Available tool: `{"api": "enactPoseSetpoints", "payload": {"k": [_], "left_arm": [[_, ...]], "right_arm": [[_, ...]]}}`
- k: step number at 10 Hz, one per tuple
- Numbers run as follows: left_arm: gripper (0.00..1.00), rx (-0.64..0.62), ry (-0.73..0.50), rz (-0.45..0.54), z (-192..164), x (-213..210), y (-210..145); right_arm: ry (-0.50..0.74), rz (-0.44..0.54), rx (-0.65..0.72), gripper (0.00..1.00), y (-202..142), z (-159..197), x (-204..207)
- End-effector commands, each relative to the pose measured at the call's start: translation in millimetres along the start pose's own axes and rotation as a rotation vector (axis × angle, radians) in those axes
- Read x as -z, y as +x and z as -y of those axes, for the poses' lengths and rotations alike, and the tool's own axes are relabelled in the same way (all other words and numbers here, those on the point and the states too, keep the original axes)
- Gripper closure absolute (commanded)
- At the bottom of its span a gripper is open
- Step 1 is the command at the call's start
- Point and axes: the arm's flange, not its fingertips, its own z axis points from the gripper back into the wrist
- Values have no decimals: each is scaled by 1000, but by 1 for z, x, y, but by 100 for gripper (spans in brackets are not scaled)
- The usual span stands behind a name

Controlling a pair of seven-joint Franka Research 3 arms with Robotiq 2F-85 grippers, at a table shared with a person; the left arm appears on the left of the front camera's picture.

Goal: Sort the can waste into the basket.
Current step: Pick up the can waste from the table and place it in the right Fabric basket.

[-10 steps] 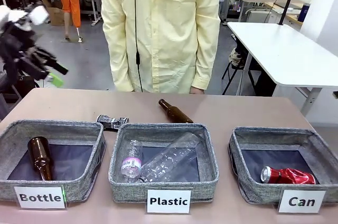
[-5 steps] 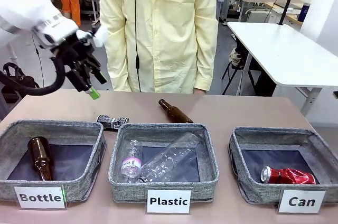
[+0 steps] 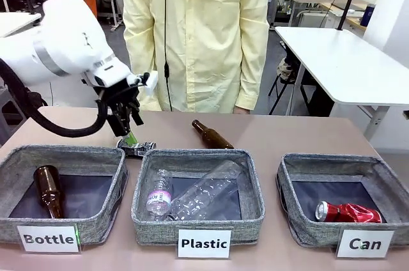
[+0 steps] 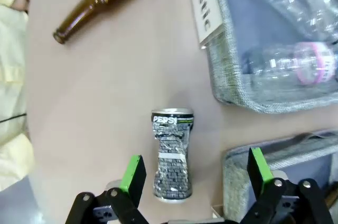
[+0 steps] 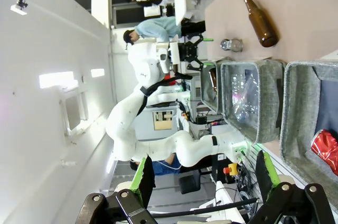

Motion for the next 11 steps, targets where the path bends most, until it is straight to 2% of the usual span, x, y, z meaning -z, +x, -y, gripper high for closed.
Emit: {"api": "enactPoseSetpoints", "payload": {"k": [1,3,7,11], "left_arm": [[0,-30,36,-106,-2,24,6],[0,-50,-15,-152,-7,51,4],[0,-49,30,-216,-12,90,1],[0,-60,0,-218,-14,98,0]], "right_arm": [[-4,-11,-18,0,-1,-1,-2],[-4,-11,-18,0,-1,-1,-2],[-4,-11,-18,0,-1,-1,-2],[-4,-11,-18,0,-1,-1,-2]]}}
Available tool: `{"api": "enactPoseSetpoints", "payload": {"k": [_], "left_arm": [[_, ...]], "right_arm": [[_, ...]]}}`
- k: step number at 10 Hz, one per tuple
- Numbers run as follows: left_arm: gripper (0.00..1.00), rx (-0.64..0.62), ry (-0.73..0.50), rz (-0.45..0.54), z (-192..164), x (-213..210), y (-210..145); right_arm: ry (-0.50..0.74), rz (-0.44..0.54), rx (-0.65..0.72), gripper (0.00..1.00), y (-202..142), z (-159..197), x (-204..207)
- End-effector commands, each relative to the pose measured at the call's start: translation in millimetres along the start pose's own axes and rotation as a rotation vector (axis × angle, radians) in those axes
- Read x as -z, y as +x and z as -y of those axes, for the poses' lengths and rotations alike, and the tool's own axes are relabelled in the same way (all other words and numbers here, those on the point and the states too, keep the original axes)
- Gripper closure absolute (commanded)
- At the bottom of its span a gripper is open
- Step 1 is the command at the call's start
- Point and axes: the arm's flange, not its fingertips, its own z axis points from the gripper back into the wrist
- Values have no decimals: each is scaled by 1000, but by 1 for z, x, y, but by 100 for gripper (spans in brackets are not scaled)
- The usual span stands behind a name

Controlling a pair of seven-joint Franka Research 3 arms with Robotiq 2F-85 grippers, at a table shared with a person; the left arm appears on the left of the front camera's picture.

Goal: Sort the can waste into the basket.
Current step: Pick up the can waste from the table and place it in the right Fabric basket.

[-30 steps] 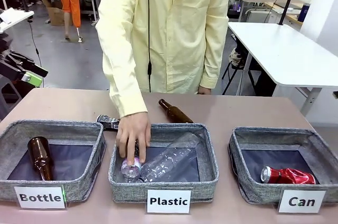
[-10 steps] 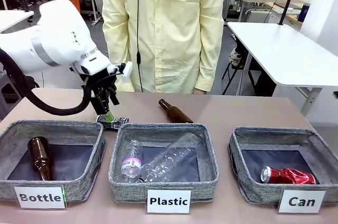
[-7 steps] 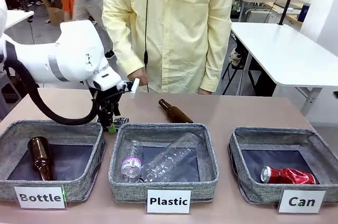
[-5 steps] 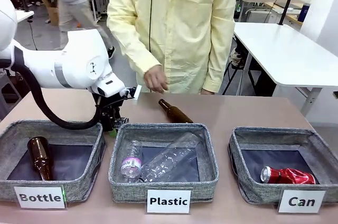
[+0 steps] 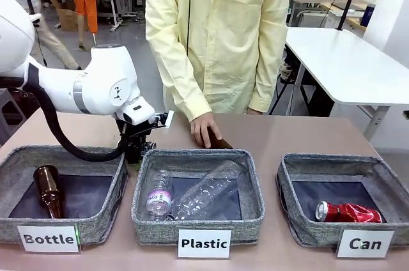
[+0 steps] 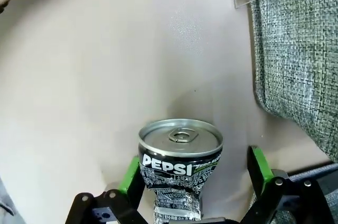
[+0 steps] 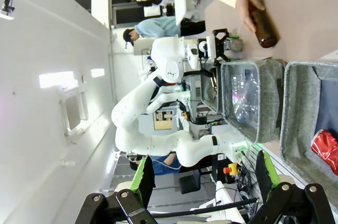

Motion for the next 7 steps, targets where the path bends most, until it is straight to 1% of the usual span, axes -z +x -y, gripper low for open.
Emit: {"api": "enactPoseSetpoints", "payload": {"k": [1,3,4,5,6,7], "left_arm": [[0,-10,4,-15,-1,1,1],[0,-18,22,-3,-1,-2,0],[39,-27,33,-8,-2,-4,0],[57,-17,47,-12,-2,-9,0],[96,-15,54,-11,-3,-11,1],[100,-12,61,-11,-3,-12,0]], "right_arm": [[-4,-11,-18,0,-1,-1,-2],[-4,-11,-18,0,-1,-1,-2],[-4,-11,-18,0,-1,-1,-2],[-4,-11,-18,0,-1,-1,-2],[-4,-11,-18,0,-1,-1,-2],[-4,-11,-18,0,-1,-1,-2]]}}
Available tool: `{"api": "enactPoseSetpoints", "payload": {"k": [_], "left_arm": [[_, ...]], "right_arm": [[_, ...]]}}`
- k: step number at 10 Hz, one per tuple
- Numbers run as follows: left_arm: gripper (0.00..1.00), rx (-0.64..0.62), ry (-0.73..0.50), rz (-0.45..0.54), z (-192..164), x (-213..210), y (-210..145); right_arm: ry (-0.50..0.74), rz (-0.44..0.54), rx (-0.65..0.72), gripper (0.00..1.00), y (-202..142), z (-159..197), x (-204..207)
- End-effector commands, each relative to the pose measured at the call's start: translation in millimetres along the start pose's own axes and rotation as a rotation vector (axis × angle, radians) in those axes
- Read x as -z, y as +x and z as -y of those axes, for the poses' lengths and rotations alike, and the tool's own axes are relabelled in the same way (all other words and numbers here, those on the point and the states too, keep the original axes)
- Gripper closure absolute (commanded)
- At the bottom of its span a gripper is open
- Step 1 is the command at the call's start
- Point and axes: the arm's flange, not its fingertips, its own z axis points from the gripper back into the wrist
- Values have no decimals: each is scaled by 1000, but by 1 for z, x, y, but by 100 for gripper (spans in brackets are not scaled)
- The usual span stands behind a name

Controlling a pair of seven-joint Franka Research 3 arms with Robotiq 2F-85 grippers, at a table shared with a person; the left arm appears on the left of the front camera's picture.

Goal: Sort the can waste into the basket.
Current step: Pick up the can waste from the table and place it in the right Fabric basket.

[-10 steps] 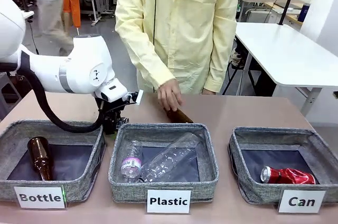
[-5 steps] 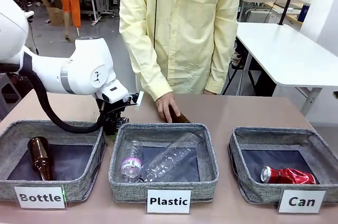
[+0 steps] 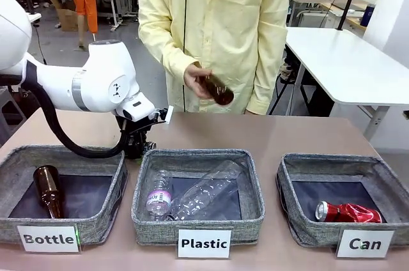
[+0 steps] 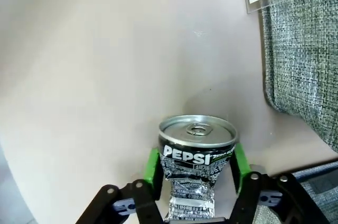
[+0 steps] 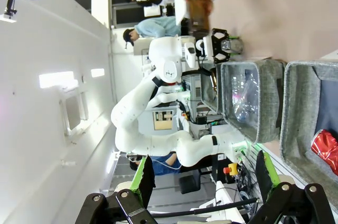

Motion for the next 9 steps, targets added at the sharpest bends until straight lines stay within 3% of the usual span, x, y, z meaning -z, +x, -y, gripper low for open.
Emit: {"api": "enactPoseSetpoints", "payload": {"k": [1,2,6,9], "left_arm": [[74,-7,30,-23,2,-3,0],[100,-11,35,-26,1,-4,-1],[100,-28,66,-14,-4,-20,-6],[100,-127,157,115,-25,-107,-43]], "right_arm": [[-4,-11,-18,0,-1,-1,-2],[-4,-11,-18,0,-1,-1,-2],[-4,-11,-18,0,-1,-1,-2],[-4,-11,-18,0,-1,-1,-2]]}}
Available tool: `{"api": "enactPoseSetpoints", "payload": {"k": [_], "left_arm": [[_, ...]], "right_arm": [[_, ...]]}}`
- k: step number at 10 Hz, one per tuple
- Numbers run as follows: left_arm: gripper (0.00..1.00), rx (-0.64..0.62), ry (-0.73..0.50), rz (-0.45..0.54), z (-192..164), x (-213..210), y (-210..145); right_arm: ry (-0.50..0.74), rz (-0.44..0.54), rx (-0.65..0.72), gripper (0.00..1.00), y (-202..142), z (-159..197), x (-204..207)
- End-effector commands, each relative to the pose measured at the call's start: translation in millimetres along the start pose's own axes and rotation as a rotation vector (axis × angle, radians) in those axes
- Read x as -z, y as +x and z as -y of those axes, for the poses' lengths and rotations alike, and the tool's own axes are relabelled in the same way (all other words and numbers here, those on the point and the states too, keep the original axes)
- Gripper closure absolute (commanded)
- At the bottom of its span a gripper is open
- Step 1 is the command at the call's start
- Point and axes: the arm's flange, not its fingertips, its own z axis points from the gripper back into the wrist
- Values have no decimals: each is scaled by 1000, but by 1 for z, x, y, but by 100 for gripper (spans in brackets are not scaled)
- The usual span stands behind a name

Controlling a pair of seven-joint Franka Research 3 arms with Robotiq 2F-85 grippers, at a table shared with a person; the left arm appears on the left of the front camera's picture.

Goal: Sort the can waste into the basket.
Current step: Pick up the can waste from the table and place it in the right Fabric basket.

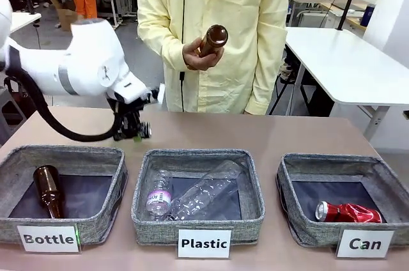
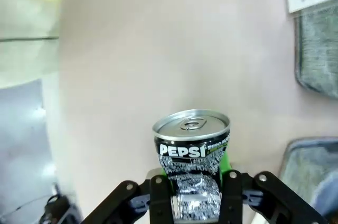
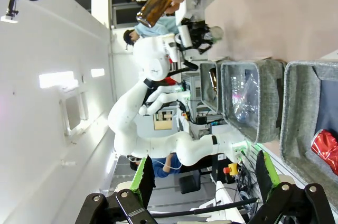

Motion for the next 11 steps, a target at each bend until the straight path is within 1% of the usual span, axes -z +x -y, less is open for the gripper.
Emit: {"api": "enactPoseSetpoints", "payload": {"k": [1,2,3,4,5,6,8,9,10,11], "left_arm": [[100,-79,32,91,-13,-67,-33],[100,-145,-8,168,-11,-108,-59],[100,-204,-74,252,3,-146,-90],[100,-222,-175,327,22,-175,-124],[100,-231,-251,382,43,-199,-161],[100,-209,-286,410,60,-219,-195],[100,-209,-260,468,84,-263,-279],[100,-206,-257,524,97,-284,-328],[100,-193,-252,572,111,-296,-368],[100,-234,-207,585,128,-300,-404]], "right_arm": [[-5,-11,-18,0,-1,-1,-2],[-5,-11,-18,0,-1,-1,-2],[-5,-11,-18,0,-1,-1,-2],[-5,-11,-18,0,-1,-1,-2],[-5,-11,-18,0,-1,-1,-2],[-5,-11,-18,0,-1,-1,-2],[-5,-11,-18,0,-1,-1,-2],[-5,-11,-18,0,-1,-1,-2],[-5,-11,-18,0,-1,-1,-2],[-5,-11,-18,0,-1,-1,-2]]}}
